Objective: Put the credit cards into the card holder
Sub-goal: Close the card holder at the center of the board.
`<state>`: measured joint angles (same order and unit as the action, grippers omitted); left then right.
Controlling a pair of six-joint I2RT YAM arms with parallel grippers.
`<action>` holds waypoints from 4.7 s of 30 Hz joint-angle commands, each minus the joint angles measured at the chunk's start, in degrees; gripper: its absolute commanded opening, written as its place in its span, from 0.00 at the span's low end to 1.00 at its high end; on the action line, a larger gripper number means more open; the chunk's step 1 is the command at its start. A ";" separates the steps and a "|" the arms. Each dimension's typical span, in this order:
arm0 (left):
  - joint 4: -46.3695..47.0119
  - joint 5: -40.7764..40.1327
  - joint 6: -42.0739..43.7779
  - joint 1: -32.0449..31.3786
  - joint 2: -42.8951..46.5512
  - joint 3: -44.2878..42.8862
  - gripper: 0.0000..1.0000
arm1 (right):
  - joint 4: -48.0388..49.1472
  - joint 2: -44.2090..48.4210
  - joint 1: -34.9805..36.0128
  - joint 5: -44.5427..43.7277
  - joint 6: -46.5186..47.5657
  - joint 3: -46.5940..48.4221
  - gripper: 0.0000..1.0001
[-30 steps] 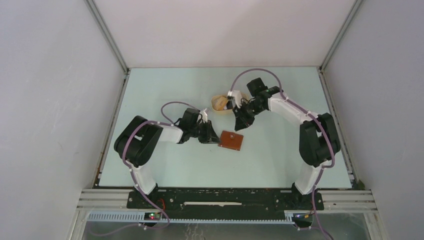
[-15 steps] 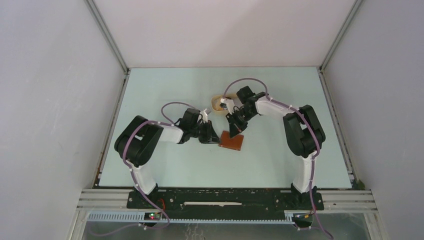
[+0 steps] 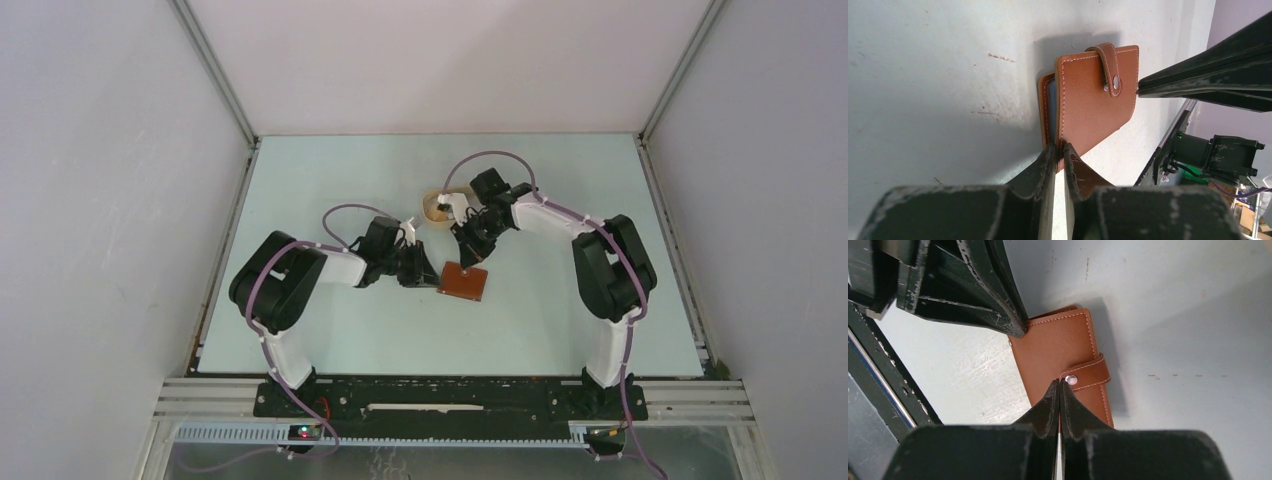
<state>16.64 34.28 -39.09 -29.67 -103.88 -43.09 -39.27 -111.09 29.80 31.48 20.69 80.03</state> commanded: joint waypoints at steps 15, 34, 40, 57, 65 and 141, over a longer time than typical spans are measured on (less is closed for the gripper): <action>0.16 -0.89 0.04 -0.74 -1.14 -0.32 0.15 | 0.70 -2.70 4.74 -10.11 3.07 -1.57 0.04; 0.04 -0.51 0.19 -0.74 -1.10 -0.57 0.15 | -3.03 13.36 -0.95 8.33 24.84 -1.09 0.50; 0.06 -0.57 0.33 -0.74 -1.28 -0.65 0.15 | -11.82 11.32 -0.59 6.69 59.04 -3.13 0.68; 0.31 -0.27 0.33 -0.77 -1.99 -1.12 0.15 | -0.19 4.70 3.48 -1.40 51.84 -6.41 0.52; 0.71 -0.27 0.16 -0.74 -1.91 -0.68 0.15 | 1.02 4.24 4.12 -2.88 51.65 -7.43 0.49; 1.32 -0.27 -0.11 -0.81 -1.94 -0.15 0.15 | -3.70 5.91 5.97 -2.63 47.85 -9.10 0.00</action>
<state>18.46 34.94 -39.16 -29.89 -104.71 -43.16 -41.58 -104.81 34.98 28.38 69.12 71.26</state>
